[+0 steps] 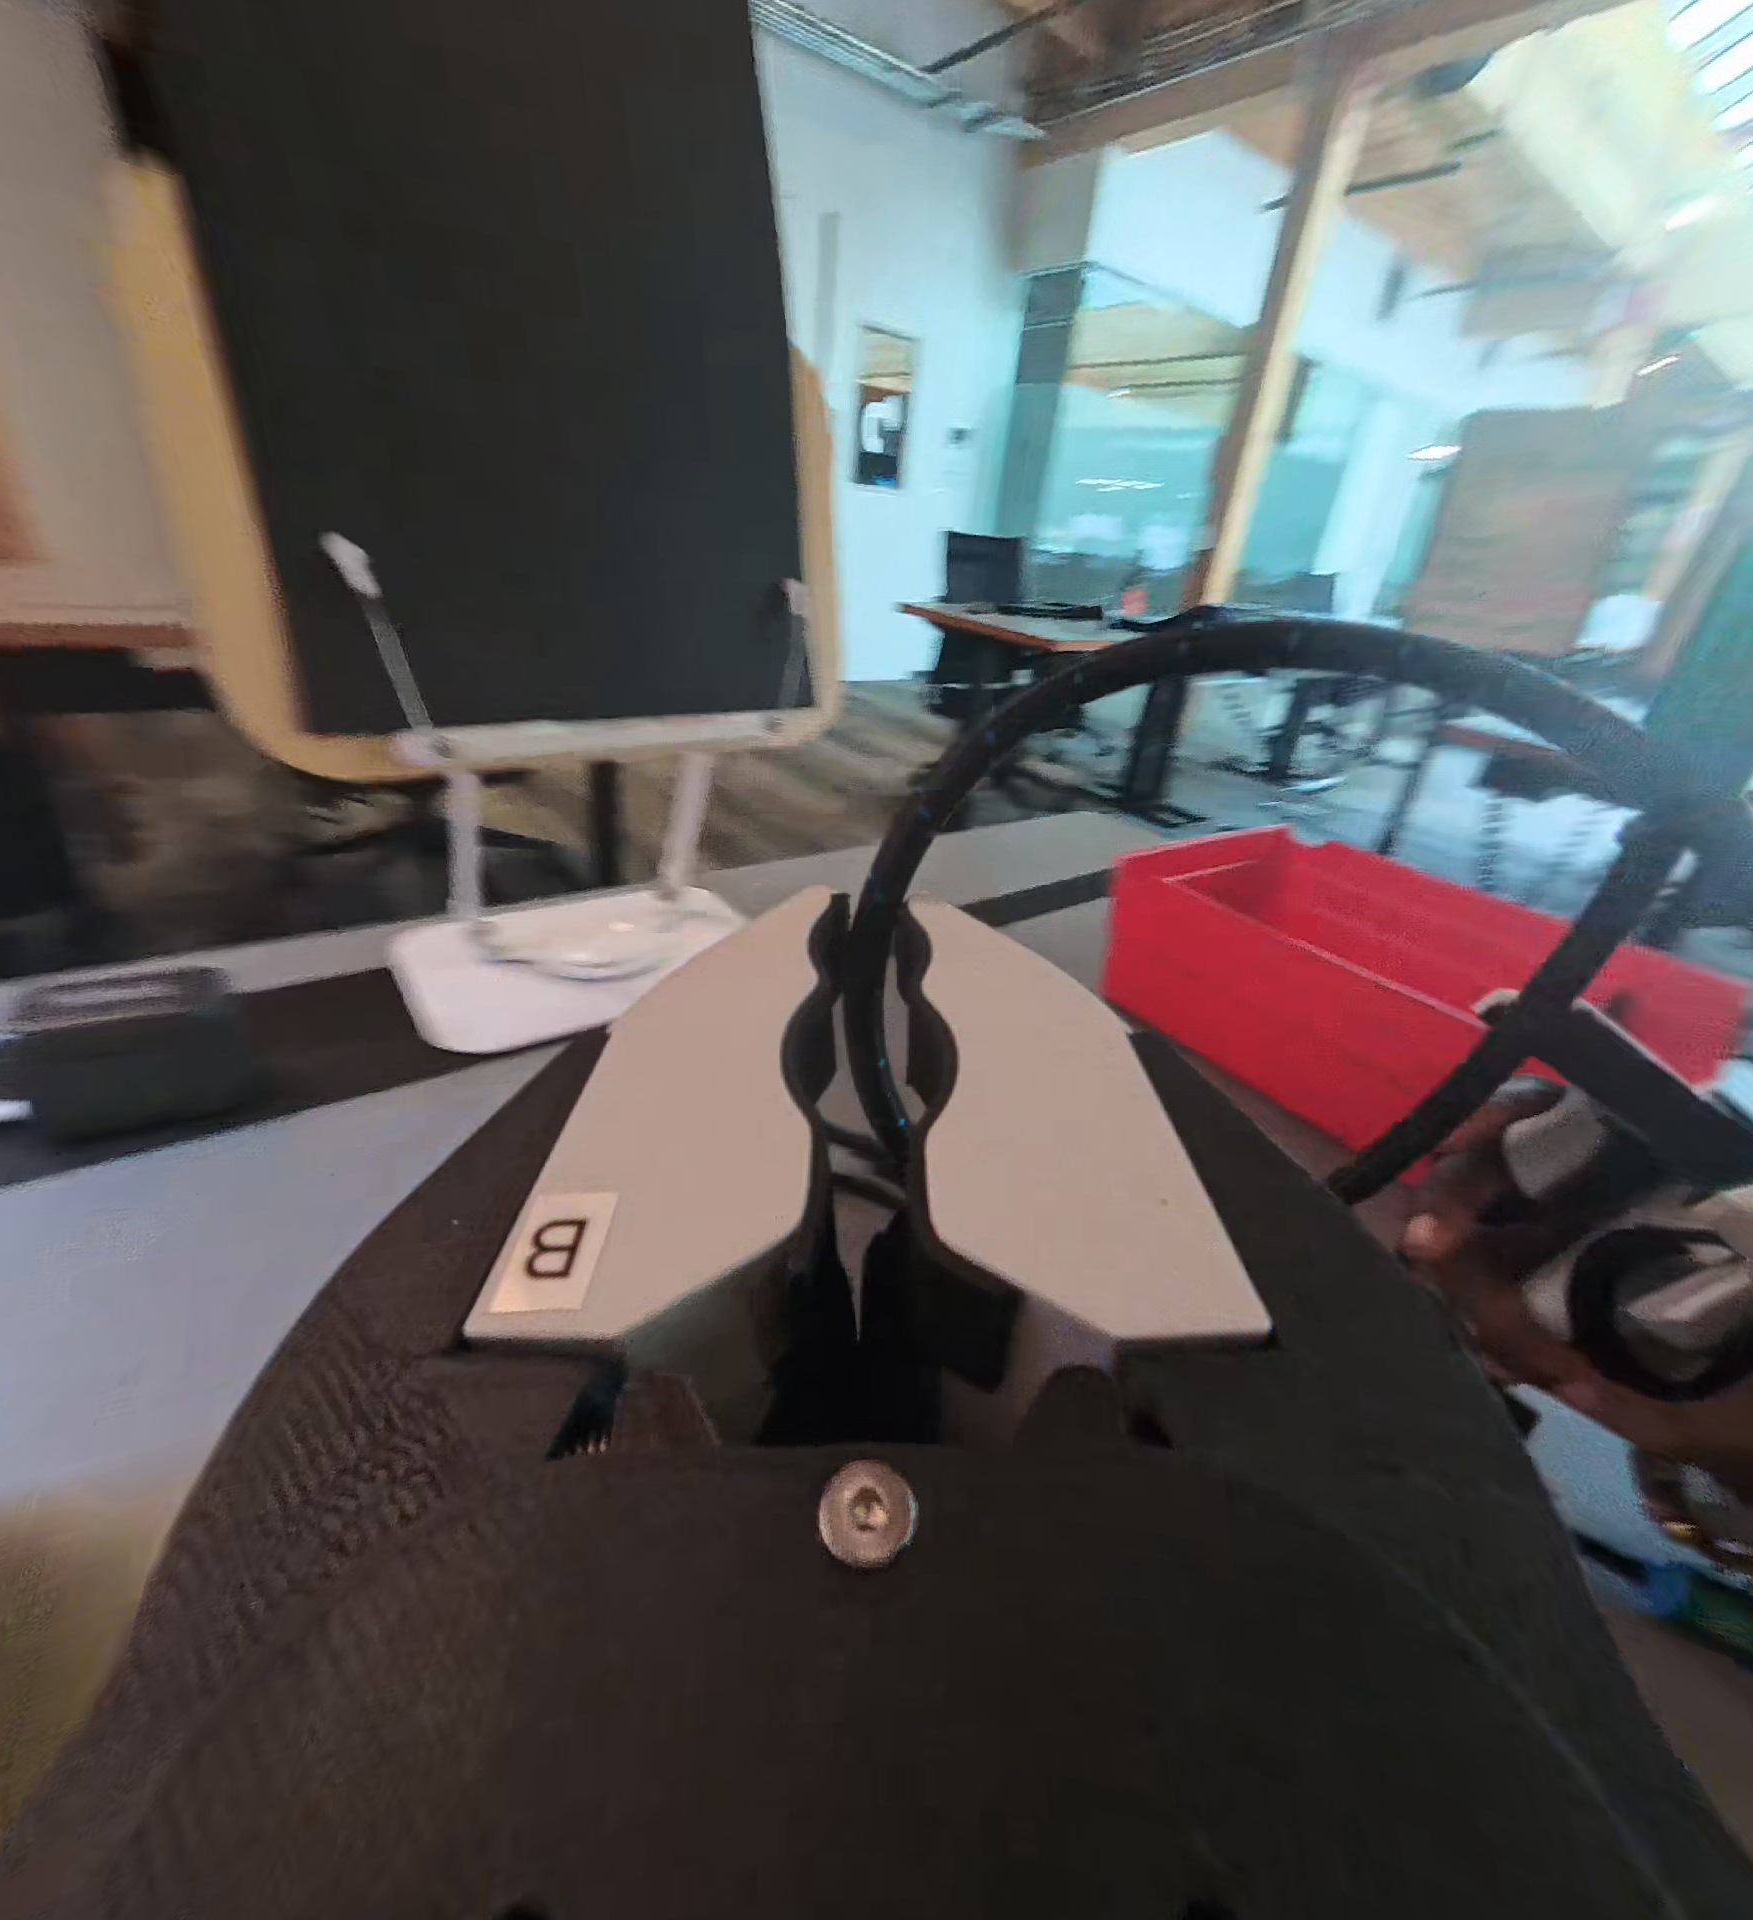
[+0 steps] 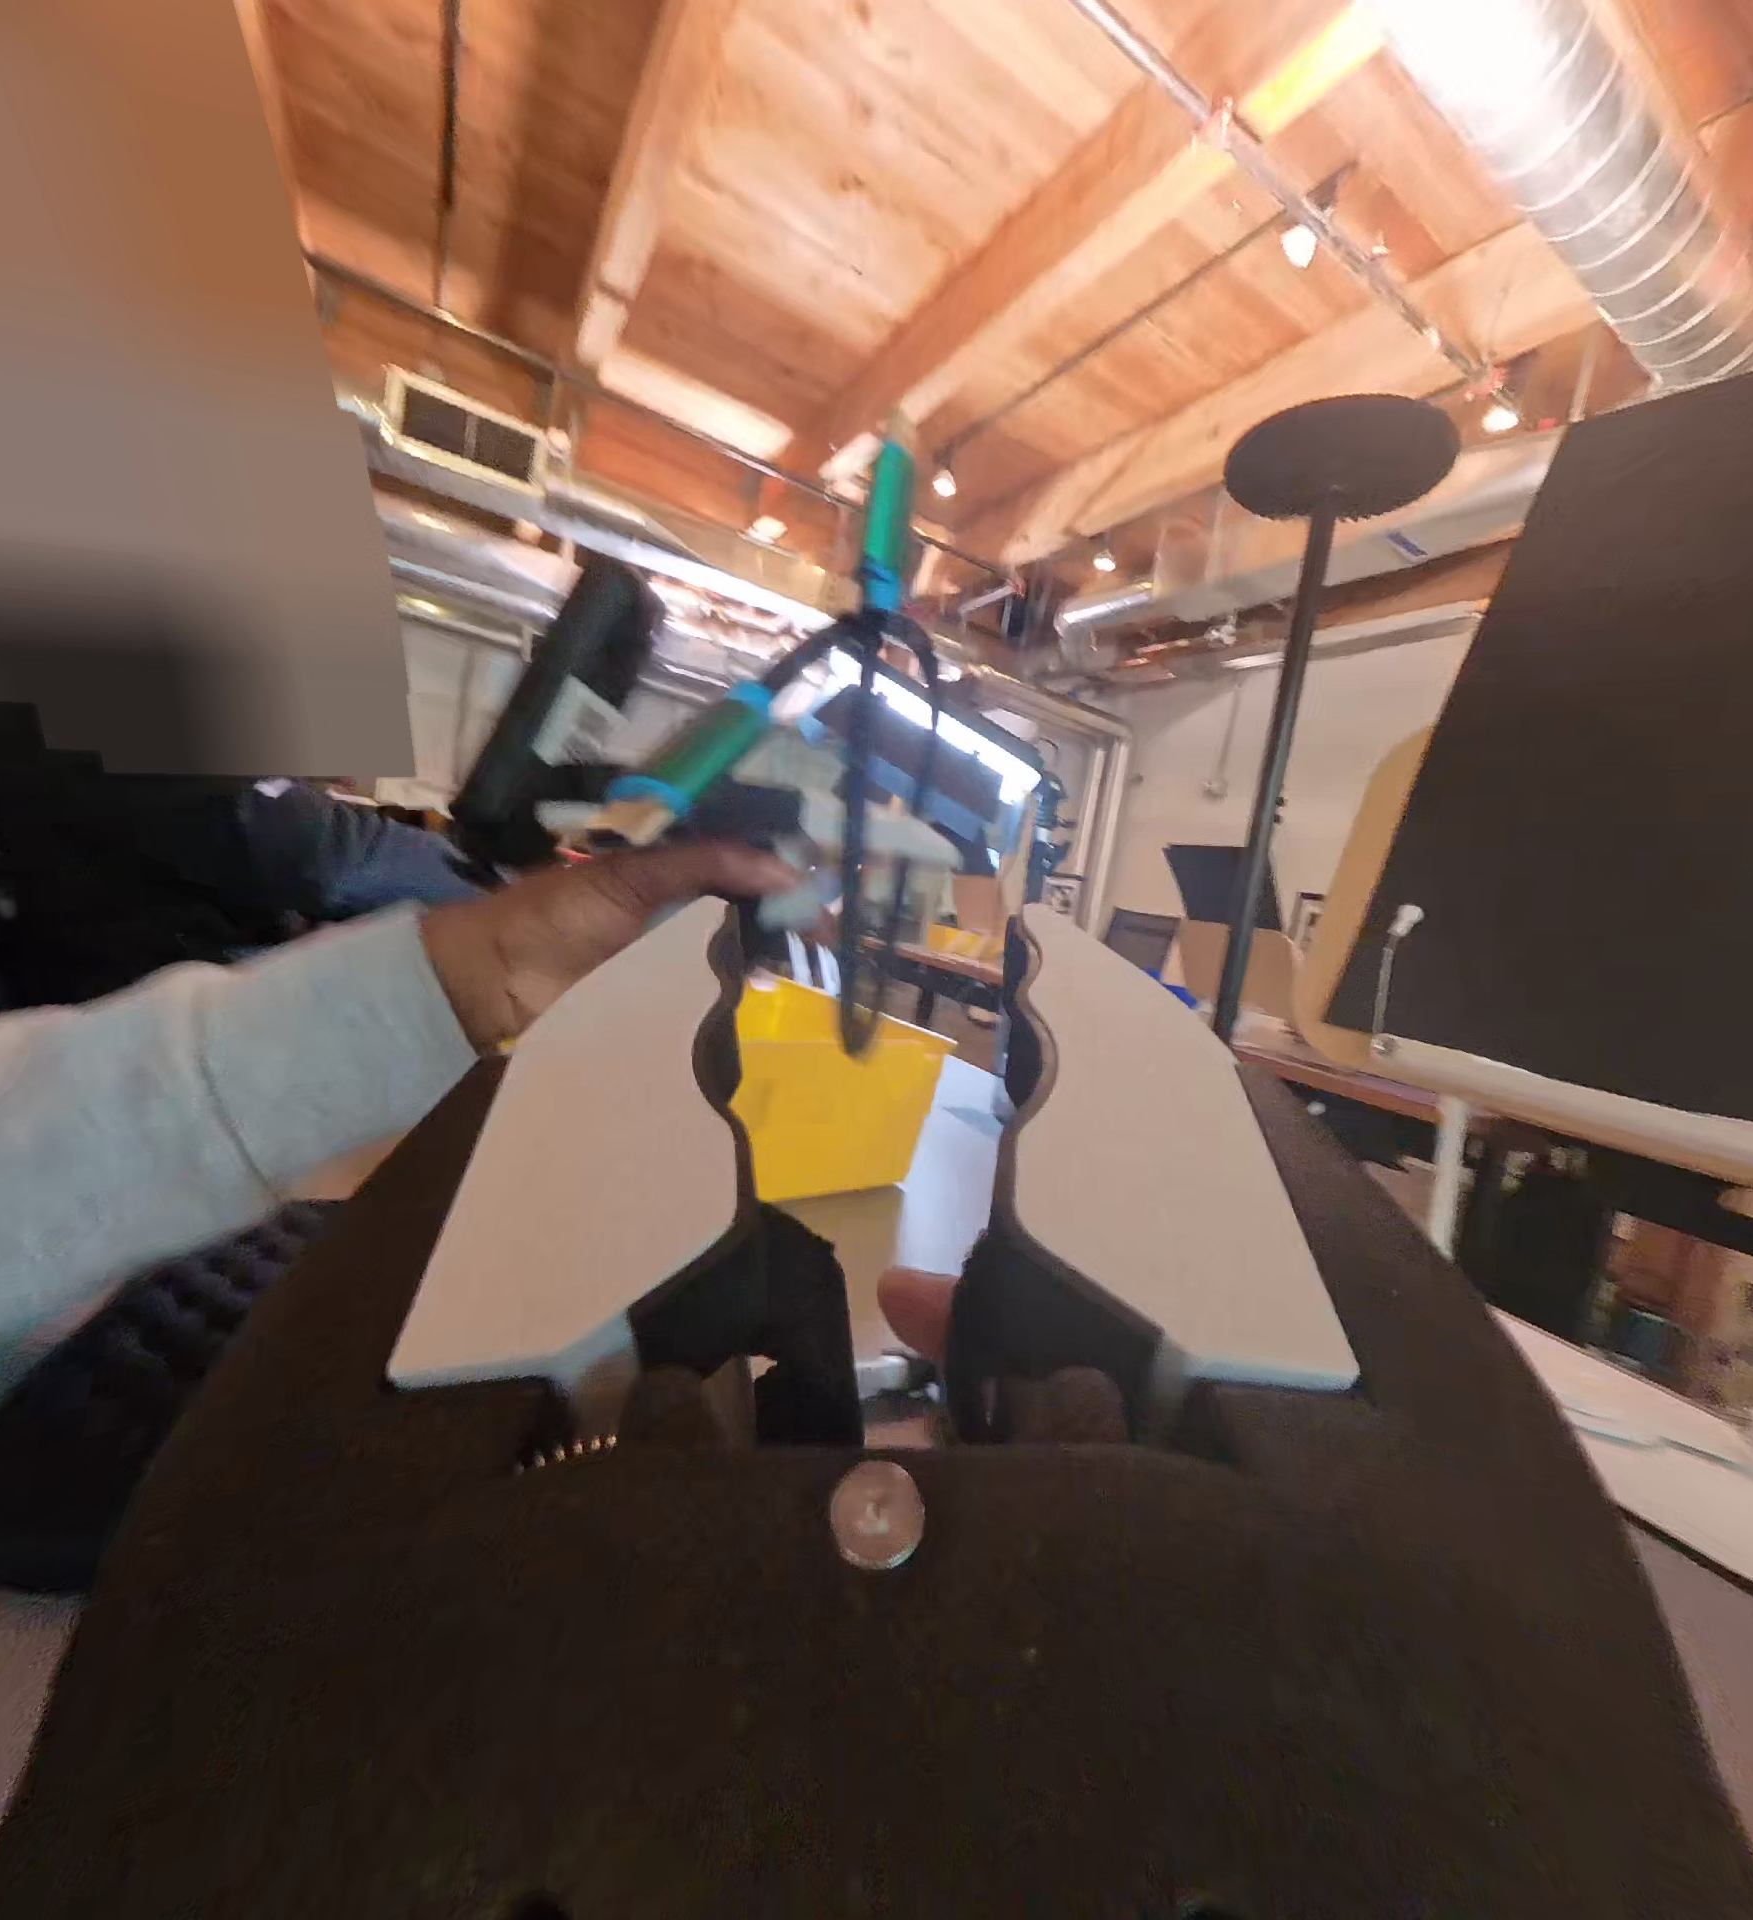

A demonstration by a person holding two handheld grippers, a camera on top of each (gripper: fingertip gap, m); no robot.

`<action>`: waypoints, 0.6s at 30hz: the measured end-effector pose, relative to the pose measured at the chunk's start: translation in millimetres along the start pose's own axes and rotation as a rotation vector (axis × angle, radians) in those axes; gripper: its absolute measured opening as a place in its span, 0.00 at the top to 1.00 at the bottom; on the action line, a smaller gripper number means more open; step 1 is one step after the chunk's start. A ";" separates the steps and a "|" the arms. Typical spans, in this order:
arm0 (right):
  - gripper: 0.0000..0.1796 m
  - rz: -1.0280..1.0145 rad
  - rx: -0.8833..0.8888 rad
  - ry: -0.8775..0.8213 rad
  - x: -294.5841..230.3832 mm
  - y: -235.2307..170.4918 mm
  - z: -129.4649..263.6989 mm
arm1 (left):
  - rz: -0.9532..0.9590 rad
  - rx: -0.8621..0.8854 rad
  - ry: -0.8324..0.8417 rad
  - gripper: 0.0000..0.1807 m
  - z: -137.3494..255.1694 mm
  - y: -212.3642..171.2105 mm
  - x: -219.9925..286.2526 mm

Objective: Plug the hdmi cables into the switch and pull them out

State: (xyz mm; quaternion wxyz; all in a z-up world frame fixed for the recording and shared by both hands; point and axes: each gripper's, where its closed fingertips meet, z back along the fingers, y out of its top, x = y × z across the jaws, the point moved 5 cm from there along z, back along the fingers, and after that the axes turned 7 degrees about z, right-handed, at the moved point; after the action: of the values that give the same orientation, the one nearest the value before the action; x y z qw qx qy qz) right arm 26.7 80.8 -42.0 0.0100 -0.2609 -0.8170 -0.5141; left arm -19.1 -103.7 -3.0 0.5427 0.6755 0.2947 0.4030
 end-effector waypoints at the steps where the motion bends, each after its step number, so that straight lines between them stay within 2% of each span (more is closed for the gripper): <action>1: 0.73 -0.027 0.025 0.024 -1.4 2.5 0.6 | 0.065 -0.014 -0.045 0.96 -11.0 -13.0 2.4; 4: 0.75 -0.143 0.057 0.103 -6.0 5.2 0.7 | 0.227 -0.025 -0.109 0.96 -30.0 -45.9 -0.1; 6: 0.76 -0.168 0.052 0.090 -4.8 4.4 -0.4 | 0.261 -0.032 -0.114 0.96 -30.3 -52.5 -3.1; 9: 0.77 -0.104 -0.015 0.007 -0.4 -4.1 -3.1 | 0.242 -0.008 -0.097 0.97 -25.4 -59.8 -9.3; 14: 0.76 -0.057 -0.156 -0.098 9.8 -26.4 -4.1 | 0.382 -0.036 -0.185 0.96 -28.9 -70.7 -10.3; 18: 0.76 -0.021 -0.179 -0.050 1.7 -32.5 -5.6 | 0.418 -0.031 -0.270 0.96 -30.0 -71.3 -0.8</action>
State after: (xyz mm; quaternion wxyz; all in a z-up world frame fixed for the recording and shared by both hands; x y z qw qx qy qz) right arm 9.6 65.9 -66.0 -0.0388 -0.2649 -0.7705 -0.5785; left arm -42.6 -72.5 -69.8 0.4924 0.7610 0.0671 0.4169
